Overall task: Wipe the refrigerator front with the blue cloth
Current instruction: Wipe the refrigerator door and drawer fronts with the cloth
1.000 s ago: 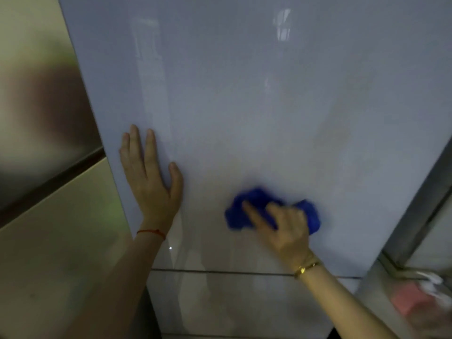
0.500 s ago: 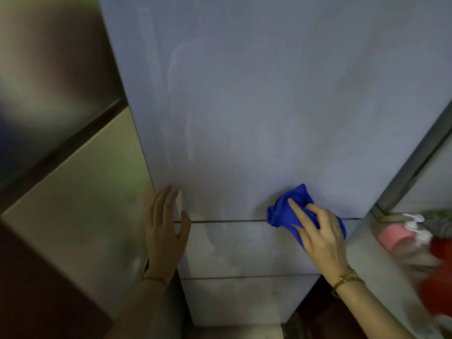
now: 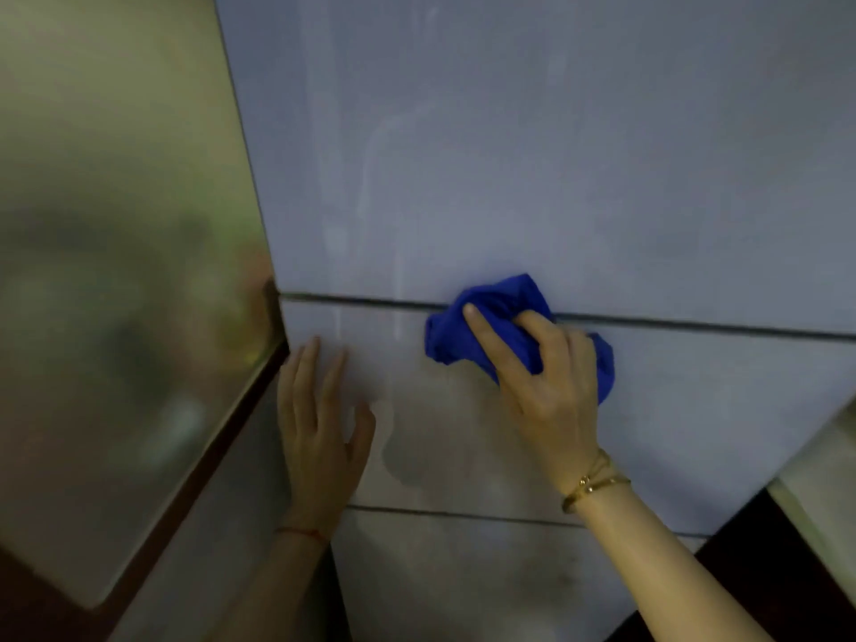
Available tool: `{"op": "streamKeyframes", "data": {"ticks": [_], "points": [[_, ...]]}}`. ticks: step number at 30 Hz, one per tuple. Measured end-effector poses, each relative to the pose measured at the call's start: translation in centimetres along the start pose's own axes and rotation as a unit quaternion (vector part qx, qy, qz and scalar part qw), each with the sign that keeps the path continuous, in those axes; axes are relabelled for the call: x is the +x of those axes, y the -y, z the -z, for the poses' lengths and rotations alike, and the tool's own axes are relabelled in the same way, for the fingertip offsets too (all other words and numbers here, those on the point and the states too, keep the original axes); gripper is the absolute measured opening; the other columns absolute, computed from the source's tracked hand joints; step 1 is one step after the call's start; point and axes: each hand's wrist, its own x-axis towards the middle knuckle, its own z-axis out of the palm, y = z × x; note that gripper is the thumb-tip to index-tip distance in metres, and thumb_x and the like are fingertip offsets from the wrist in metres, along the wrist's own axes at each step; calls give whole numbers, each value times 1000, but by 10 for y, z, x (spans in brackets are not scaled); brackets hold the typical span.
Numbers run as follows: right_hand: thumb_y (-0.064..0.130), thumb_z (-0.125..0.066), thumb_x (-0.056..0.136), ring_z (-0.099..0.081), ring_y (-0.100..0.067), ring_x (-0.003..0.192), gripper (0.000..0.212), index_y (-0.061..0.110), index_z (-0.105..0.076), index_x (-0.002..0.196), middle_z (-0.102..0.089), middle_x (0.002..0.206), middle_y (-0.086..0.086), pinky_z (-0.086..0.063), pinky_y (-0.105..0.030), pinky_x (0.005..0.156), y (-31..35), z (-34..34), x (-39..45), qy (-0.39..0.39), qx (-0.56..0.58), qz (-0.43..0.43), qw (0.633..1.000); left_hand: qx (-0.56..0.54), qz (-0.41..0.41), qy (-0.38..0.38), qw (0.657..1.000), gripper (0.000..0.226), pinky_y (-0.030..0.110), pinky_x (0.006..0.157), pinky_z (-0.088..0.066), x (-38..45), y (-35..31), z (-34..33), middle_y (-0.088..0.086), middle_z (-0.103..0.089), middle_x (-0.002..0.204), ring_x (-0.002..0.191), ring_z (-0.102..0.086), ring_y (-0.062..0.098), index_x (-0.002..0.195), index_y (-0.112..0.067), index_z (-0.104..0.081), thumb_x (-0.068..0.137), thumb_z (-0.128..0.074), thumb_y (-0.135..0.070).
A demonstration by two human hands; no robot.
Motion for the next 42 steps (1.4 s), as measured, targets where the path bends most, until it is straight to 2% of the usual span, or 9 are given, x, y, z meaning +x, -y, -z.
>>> {"op": "streamKeyframes", "data": {"ticks": [4,11,14,18,20,25,33,39,42], "points": [[-1,-63,88,-43,-22,77,61,33,-50,137,-50,112,-4,-47,-37,67,26,-32,-49,-72,-24,31,997,4,-43,-86,995,50,46,122,-26,-29,27,-31,21,-32,149,142,-30,38,139,-1,-43,93,-56,-14],[6,-51,97,-46,-25,76,49,30,-48,139,-48,110,-5,-47,-40,63,49,-58,-198,-19,-48,126,991,-55,-55,-189,979,51,42,123,-22,-54,51,-66,22,-35,150,141,-30,39,141,1,-43,93,-54,-13],[4,-69,86,-51,-29,76,61,27,-48,139,-49,110,-9,-43,-42,71,25,-49,-181,-74,-79,80,991,-63,-56,-197,977,51,38,124,-20,-55,51,-66,20,-34,151,142,-30,38,143,-1,-42,95,-53,-16],[13,-56,98,-55,-30,86,34,21,-58,131,-60,106,-16,-49,-41,77,2,-42,-88,-209,-60,-82,973,-79,-61,-201,975,50,39,124,-22,-54,50,-66,20,-34,152,143,-29,36,143,-2,-42,97,-51,-19],[13,-58,97,-58,-32,87,36,22,-57,133,-60,108,-15,-50,-40,79,21,-49,-79,-205,-44,-79,975,-79,-61,-202,974,50,39,124,-22,-55,51,-66,19,-34,152,144,-29,35,144,-3,-42,97,-50,-20],[4,-56,95,-50,-27,73,49,25,-50,139,-50,109,-9,-47,-41,69,60,-66,-196,-67,-71,108,989,-70,-76,-197,975,51,39,124,-22,-55,54,-65,19,-33,153,144,-29,36,145,-3,-41,97,-50,-19],[8,-54,94,-54,-32,90,37,18,-59,130,-56,102,-19,-48,-40,81,-30,-25,-82,-248,-41,-192,949,-73,-67,-202,974,51,33,124,-19,-55,51,-66,18,-33,154,144,-29,36,145,-4,-42,97,-50,-19],[1,-56,94,-55,-29,77,49,26,-52,136,-50,108,-10,-50,-41,75,37,-62,-173,-122,-109,52,985,-68,-69,-202,975,51,32,124,-18,-55,54,-66,17,-33,154,145,-28,35,145,-5,-41,97,-49,-20],[0,-60,89,-55,-31,79,58,27,-47,138,-49,109,-11,-47,-44,79,9,-45,-203,-88,-114,39,989,-70,-66,-202,975,51,33,125,-18,-56,53,-65,16,-32,155,145,-27,34,145,-5,-40,97,-50,-19]]}}
